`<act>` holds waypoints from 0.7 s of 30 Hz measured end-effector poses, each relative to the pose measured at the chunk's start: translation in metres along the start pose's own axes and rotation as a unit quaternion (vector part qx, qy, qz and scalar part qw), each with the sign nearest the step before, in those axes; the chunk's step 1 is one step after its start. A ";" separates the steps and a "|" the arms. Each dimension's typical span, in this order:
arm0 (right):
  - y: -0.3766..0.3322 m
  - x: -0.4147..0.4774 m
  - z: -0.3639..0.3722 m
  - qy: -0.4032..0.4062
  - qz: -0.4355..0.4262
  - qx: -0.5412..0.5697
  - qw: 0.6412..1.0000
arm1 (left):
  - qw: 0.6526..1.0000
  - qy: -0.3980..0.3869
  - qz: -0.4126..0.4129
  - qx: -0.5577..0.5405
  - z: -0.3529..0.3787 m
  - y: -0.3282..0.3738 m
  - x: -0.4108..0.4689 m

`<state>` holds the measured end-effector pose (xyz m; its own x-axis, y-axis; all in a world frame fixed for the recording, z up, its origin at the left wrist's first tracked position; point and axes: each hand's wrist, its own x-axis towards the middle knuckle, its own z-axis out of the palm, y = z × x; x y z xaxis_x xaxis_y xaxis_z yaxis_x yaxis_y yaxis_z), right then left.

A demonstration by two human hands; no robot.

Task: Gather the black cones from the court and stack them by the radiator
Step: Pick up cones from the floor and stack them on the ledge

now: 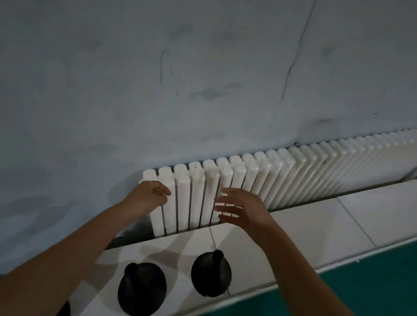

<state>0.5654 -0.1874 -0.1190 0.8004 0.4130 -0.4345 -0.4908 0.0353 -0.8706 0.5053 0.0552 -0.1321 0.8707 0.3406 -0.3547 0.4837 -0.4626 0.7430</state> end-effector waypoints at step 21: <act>0.043 -0.142 -0.027 0.284 -0.060 0.132 0.948 | 0.962 -0.234 0.140 0.007 0.057 0.072 -0.039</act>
<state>0.4398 -0.2693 -0.1011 0.8755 -0.1614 -0.4555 -0.3936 0.3089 -0.8658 0.5113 -0.0380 -0.0965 0.9105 -0.2030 -0.3602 0.2217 -0.4956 0.8398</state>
